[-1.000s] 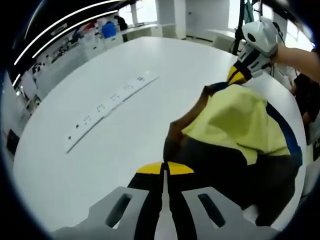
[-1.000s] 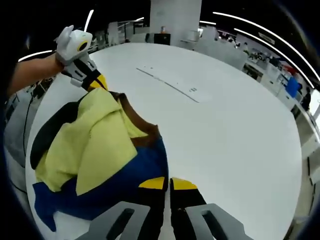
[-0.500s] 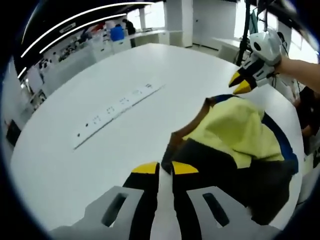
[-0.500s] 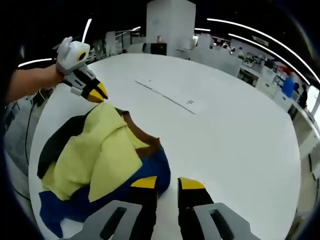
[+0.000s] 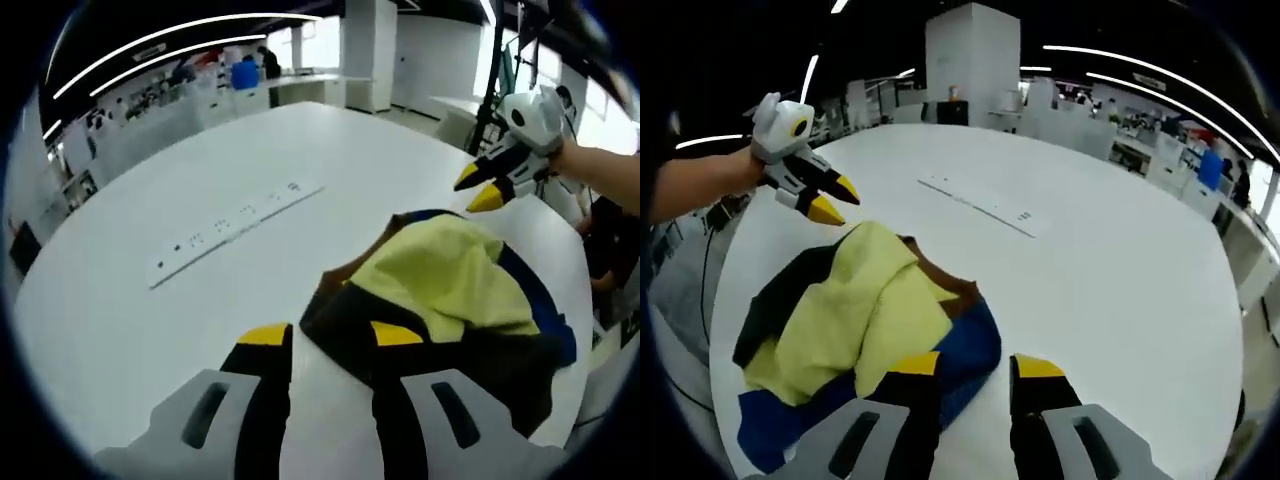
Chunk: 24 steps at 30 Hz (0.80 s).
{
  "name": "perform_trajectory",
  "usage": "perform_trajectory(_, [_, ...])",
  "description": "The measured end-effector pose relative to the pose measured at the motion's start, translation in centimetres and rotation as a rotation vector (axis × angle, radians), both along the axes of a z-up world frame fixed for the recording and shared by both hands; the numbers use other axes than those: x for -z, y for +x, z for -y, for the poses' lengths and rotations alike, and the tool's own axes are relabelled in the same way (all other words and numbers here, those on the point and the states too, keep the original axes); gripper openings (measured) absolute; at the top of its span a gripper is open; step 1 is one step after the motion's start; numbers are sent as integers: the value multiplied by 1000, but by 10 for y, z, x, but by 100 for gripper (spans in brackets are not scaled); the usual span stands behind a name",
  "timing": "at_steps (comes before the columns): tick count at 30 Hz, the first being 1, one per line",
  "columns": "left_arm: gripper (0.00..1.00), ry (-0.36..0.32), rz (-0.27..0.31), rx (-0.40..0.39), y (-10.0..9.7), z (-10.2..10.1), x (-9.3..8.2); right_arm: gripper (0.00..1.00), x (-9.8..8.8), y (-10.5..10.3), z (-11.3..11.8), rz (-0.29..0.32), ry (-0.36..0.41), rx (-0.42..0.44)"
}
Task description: Fold the garment on the visible template until the final outline fits inside the template.
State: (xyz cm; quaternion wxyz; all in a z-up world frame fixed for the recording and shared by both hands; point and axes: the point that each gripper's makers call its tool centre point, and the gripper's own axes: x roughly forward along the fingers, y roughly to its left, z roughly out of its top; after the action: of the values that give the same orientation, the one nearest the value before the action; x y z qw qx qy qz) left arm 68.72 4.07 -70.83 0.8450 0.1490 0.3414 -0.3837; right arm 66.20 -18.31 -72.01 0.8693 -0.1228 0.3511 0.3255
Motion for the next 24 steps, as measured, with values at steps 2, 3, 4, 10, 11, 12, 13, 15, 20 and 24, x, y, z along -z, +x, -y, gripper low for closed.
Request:
perform_trajectory(2, [31, -10, -1, 3, -5, 2, -3, 24, -3, -3, 2, 5, 12, 11])
perform_trajectory(3, [32, -18, -2, 3, -8, 3, -4, 24, -5, -4, 3, 8, 17, 15])
perform_trajectory(4, [33, -28, -4, 0, -10, 4, -5, 25, -6, -5, 3, 8, 24, 19])
perform_trajectory(10, [45, -65, -11, -7, -23, 5, -15, 29, -17, -14, 4, 26, 59, 45])
perform_trajectory(11, [45, -63, -8, -8, -26, 5, -18, 29, -19, -17, 3, 26, 68, 46])
perform_trajectory(12, [45, -62, -3, -7, -28, 4, -20, 29, -20, -18, 2, 28, 71, 46])
perform_trajectory(13, [45, -65, 1, -7, -30, 4, -23, 29, -21, -20, 1, 31, 76, 45])
perform_trajectory(15, [45, -77, 3, -8, -34, 4, -27, 29, -23, -22, 0, 32, 86, 48])
perform_trajectory(20, [46, -92, 14, -1, -45, 6, -33, 30, -27, -33, -8, 38, 105, 44])
perform_trajectory(24, [49, -119, 12, -6, -53, 6, -36, 31, -32, -44, -12, 42, 100, 31])
